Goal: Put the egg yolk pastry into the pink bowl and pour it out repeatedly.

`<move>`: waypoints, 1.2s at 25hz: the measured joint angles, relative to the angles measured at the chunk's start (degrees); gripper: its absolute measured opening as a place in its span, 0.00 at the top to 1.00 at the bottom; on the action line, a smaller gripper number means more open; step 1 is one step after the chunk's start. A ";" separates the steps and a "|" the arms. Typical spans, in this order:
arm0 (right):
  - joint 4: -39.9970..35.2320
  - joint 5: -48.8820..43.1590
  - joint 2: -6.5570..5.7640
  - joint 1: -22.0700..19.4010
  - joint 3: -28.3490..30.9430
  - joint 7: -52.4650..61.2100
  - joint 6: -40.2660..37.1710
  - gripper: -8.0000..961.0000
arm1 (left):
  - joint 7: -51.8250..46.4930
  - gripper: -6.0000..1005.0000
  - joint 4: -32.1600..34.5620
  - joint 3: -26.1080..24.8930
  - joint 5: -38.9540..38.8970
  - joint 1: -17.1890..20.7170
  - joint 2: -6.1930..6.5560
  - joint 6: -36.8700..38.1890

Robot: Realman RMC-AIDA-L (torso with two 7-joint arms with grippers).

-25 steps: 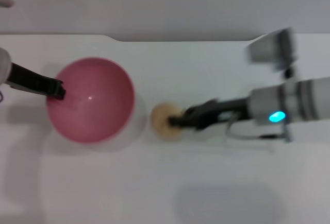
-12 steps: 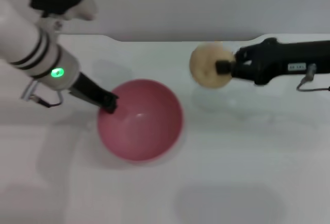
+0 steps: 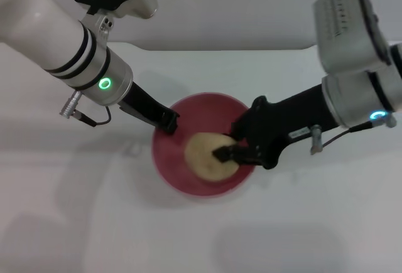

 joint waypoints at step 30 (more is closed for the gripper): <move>0.61 -2.59 -0.18 -9.55 39.95 8.26 1.75 0.60 | 6.50 1.00 7.14 20.27 -7.72 9.12 0.37 -30.30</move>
